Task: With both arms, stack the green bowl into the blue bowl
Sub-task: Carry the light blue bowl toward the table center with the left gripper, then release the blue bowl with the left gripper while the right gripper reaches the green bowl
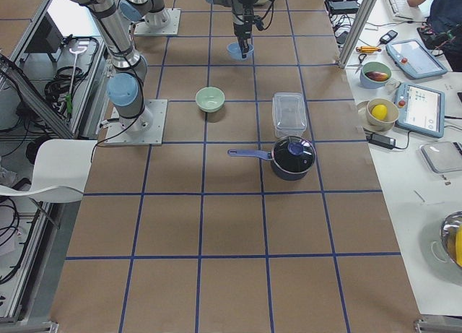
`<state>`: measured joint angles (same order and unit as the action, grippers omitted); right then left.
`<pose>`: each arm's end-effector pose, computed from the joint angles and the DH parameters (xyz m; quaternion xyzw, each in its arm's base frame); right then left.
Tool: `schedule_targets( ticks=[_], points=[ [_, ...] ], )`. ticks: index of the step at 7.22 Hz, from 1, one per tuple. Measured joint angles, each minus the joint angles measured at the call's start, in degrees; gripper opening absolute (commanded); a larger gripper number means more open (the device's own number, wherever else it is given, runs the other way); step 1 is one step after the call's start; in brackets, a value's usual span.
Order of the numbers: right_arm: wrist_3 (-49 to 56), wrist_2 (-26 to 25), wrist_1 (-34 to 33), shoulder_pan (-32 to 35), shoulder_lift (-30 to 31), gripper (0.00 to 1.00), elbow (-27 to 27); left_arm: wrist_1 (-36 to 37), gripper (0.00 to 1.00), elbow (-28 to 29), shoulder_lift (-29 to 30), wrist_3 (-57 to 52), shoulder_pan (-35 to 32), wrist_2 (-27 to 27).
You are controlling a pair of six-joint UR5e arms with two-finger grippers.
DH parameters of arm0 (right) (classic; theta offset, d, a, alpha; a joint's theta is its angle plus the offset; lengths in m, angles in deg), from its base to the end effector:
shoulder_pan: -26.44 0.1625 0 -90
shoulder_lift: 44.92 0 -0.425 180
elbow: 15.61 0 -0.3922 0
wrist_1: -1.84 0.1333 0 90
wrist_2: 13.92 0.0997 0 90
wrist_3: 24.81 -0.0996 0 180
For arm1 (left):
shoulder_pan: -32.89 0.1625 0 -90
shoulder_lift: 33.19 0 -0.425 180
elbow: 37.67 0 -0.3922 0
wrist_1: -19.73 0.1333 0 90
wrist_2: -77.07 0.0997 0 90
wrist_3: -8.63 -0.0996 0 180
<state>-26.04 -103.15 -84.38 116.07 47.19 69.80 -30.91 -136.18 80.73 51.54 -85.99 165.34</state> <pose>0.1315 -0.4794 0.5386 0.0138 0.9996 -0.0254 0.0069 -0.4161 -0.4721 0.2539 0.1210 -0.9907 0.0401 0.0476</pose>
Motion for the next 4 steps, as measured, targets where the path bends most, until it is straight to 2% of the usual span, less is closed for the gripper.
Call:
schedule_targets(
  ticks=[2,3,4],
  points=[
    [0.52,-0.08,0.04,-0.11,-0.01,1.0,0.23,-0.16,0.0,-0.45,1.44,0.4,-0.87,1.78],
    [3.2,-1.02,0.74,-0.29,-0.07,1.0,0.83,-0.18,0.12,-0.76,1.61,-0.06,-0.9,3.42],
    [7.39,-2.98,1.79,-1.02,-0.12,1.0,2.57,-0.22,0.53,-0.87,1.81,0.0,-0.94,4.25]
  ],
)
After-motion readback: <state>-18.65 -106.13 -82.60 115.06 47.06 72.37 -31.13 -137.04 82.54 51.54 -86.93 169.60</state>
